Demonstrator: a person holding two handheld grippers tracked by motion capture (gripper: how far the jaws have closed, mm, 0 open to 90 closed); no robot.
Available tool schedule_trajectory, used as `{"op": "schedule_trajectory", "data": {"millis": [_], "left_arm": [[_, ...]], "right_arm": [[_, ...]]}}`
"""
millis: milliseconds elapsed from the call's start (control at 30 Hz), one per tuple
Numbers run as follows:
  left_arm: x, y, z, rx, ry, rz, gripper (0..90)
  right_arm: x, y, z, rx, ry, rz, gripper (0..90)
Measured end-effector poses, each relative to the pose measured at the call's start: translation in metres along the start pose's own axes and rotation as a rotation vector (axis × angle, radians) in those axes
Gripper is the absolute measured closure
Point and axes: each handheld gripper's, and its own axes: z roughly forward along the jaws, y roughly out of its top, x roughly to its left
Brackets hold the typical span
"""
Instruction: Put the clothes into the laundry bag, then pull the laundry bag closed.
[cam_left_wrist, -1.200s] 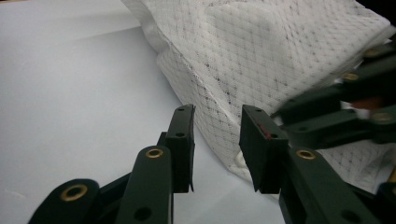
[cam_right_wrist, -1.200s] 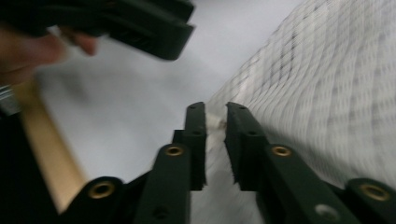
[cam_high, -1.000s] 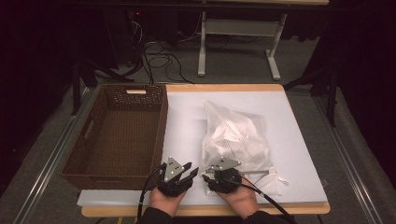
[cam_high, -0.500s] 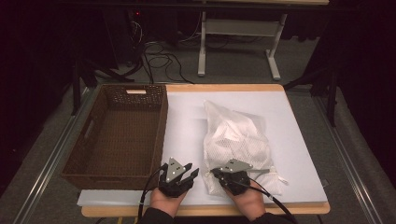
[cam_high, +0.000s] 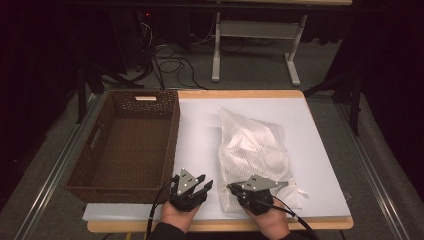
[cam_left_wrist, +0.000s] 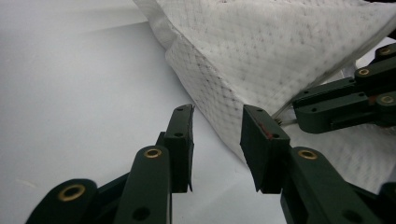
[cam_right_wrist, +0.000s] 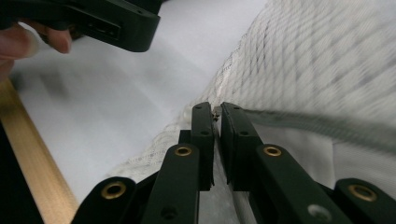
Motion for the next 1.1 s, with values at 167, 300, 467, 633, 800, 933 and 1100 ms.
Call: {"op": "schedule_trajectory", "data": {"millis": [167,300,467,633,800,933,1100], "left_arm": [[0.002,0.000,-0.002,-0.007,0.008,-0.007,64.2],[0.004,0.000,-0.003,-0.005,0.014,-0.014,64.2],[0.005,0.000,-0.005,-0.008,0.018,-0.016,64.2],[0.006,0.000,-0.005,-0.007,0.018,-0.021,64.3],[0.005,0.000,-0.005,-0.008,0.019,-0.016,64.3],[0.004,-0.001,-0.003,-0.002,0.016,-0.014,64.3],[0.004,-0.001,-0.001,0.007,0.017,-0.008,64.3]], "right_arm": [[0.009,0.006,-0.005,-0.028,0.017,-0.023,81.1],[0.013,0.017,0.007,-0.022,0.011,-0.027,76.1],[0.008,0.016,0.040,0.081,-0.018,-0.003,53.9],[0.012,0.014,0.052,0.100,-0.030,-0.032,60.0],[0.008,0.013,0.046,0.076,-0.031,-0.016,73.7],[0.005,0.012,0.037,0.052,-0.031,-0.002,78.7],[0.000,0.010,0.026,0.028,-0.027,0.020,84.6]]}}
